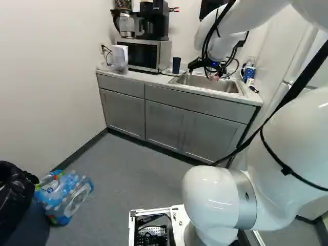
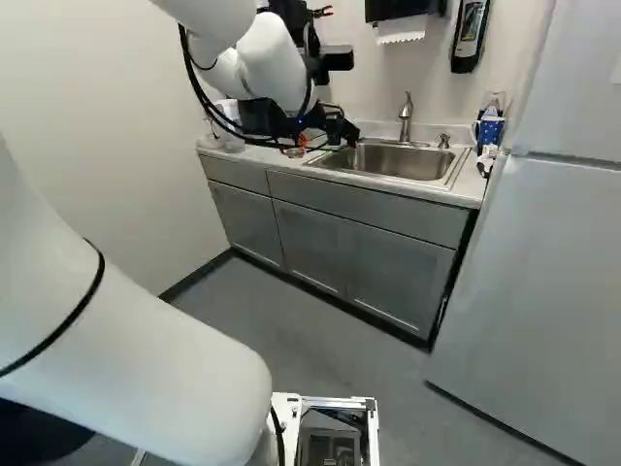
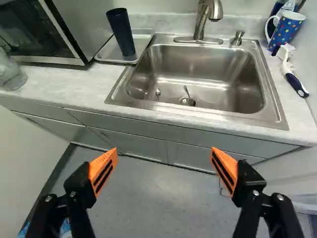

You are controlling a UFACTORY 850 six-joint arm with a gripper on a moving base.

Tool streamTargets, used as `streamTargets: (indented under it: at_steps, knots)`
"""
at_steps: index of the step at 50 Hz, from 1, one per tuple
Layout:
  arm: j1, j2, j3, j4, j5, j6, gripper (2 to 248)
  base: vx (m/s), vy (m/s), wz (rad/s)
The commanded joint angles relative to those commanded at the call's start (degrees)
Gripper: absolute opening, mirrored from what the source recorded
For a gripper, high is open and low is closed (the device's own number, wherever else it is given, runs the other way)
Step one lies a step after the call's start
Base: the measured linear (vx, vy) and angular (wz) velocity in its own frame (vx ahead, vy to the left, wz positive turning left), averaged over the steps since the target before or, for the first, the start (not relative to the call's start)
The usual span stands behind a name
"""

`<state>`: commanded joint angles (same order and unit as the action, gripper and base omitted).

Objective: Rinse the cup and place it in the tray

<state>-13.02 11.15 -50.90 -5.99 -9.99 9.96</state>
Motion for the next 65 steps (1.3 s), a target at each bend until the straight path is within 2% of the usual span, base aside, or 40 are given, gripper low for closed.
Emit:
streamTargets:
  at_steps: [26, 65]
  knots:
    - [2.7, 1.0, 9.6, 1.3, 12.6, -2.1, 247, 0.0, 0.0, 0.0]
    - [8.0, 3.0, 28.0, 3.7, 36.6, -6.1, 247, 0.0, 0.0, 0.0]
